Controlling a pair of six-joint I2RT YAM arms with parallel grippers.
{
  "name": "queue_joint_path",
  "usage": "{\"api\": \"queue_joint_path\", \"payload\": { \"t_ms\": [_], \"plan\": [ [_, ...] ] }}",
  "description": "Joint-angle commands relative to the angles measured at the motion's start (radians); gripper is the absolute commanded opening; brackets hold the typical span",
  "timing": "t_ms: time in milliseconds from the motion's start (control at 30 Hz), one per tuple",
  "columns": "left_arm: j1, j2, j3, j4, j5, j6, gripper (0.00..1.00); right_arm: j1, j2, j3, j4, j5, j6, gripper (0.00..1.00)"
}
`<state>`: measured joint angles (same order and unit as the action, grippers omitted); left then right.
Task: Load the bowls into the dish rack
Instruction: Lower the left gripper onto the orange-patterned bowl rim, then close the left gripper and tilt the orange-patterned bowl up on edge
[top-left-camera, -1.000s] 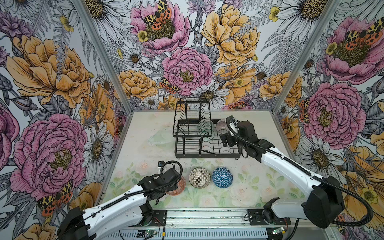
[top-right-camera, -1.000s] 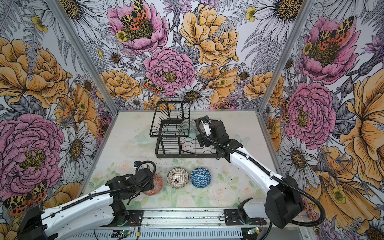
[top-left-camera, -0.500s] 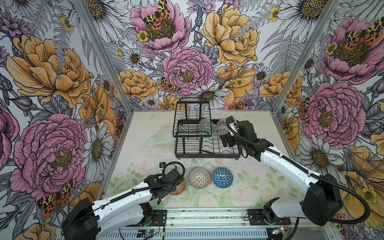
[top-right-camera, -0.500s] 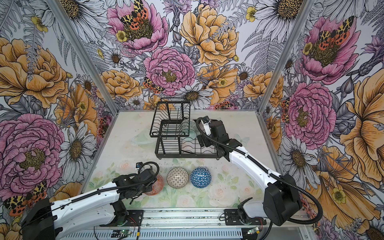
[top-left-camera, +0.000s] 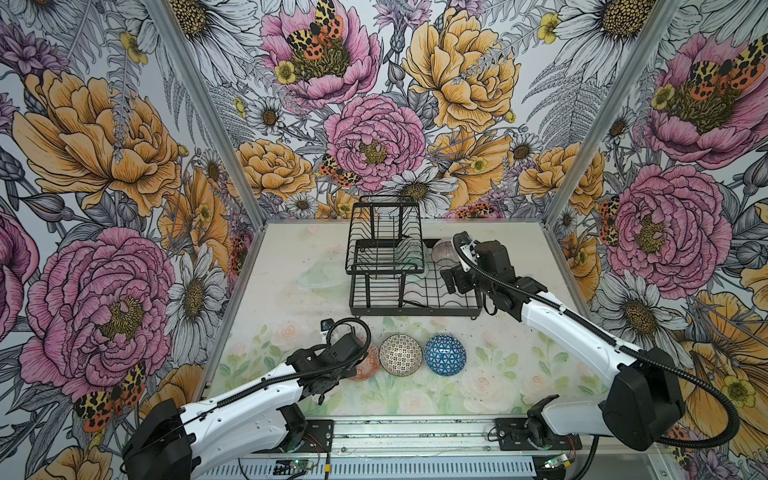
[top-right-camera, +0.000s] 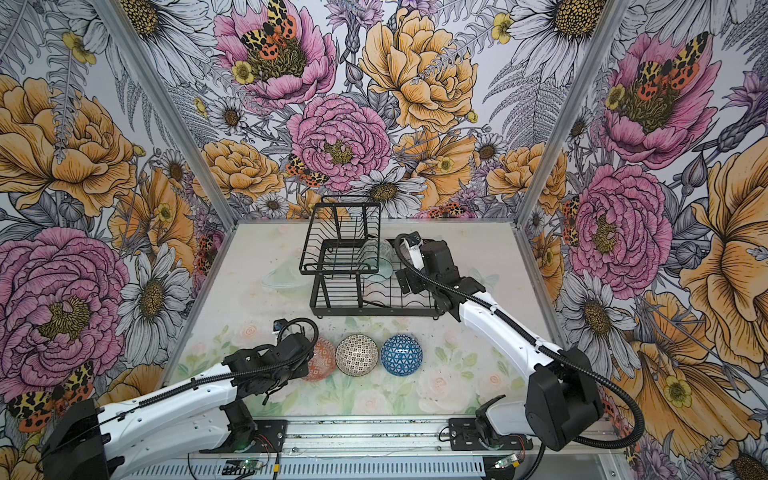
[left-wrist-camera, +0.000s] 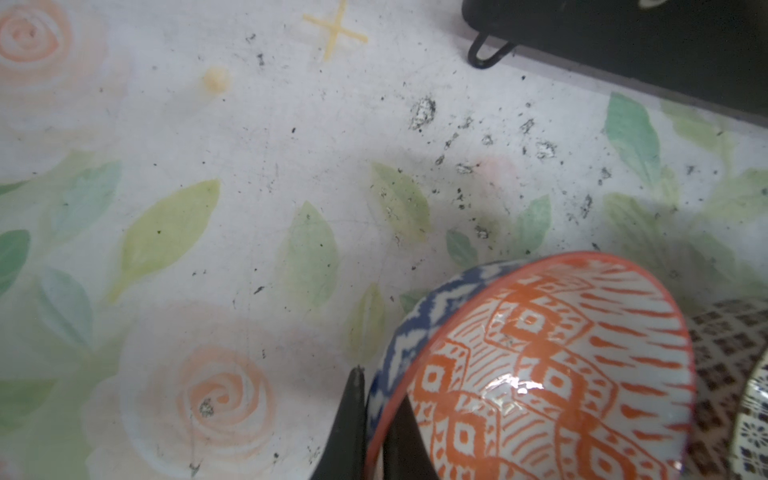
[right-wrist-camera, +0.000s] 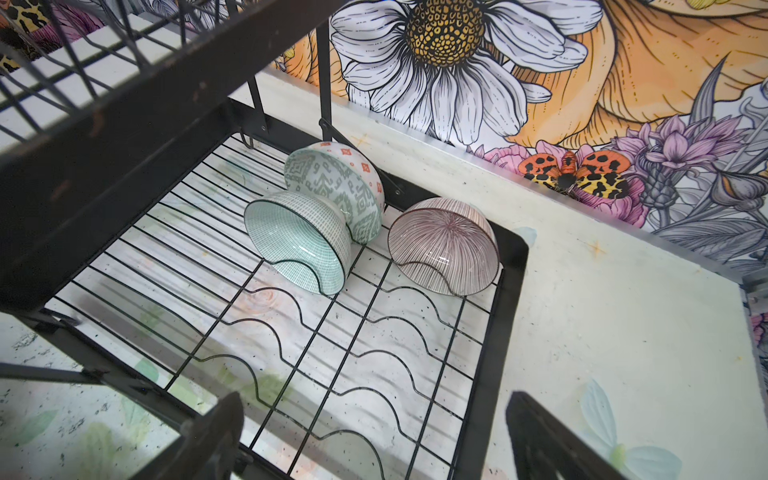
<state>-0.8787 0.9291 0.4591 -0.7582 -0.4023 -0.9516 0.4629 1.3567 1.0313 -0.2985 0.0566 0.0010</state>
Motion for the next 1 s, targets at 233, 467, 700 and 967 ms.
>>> {"api": "queue_joint_path", "payload": {
  "t_ms": [233, 467, 700, 967],
  "plan": [
    [-0.008, -0.153, -0.028, -0.044, -0.162, -0.002, 0.00, -0.012, -0.011, -0.007, -0.005, -0.029, 0.017, 0.99],
    [-0.032, -0.223, 0.029, -0.002, -0.243, 0.141, 0.00, -0.015, -0.037, -0.026, -0.007, -0.029, 0.003, 1.00],
    [-0.038, -0.293, 0.093, 0.063, -0.332, 0.289, 0.00, -0.014, -0.070, -0.028, -0.006, -0.032, 0.000, 1.00],
    [-0.039, -0.171, 0.187, 0.309, -0.333, 0.499, 0.00, -0.015, -0.137, -0.033, -0.012, -0.084, 0.026, 0.99]
  ]
}}
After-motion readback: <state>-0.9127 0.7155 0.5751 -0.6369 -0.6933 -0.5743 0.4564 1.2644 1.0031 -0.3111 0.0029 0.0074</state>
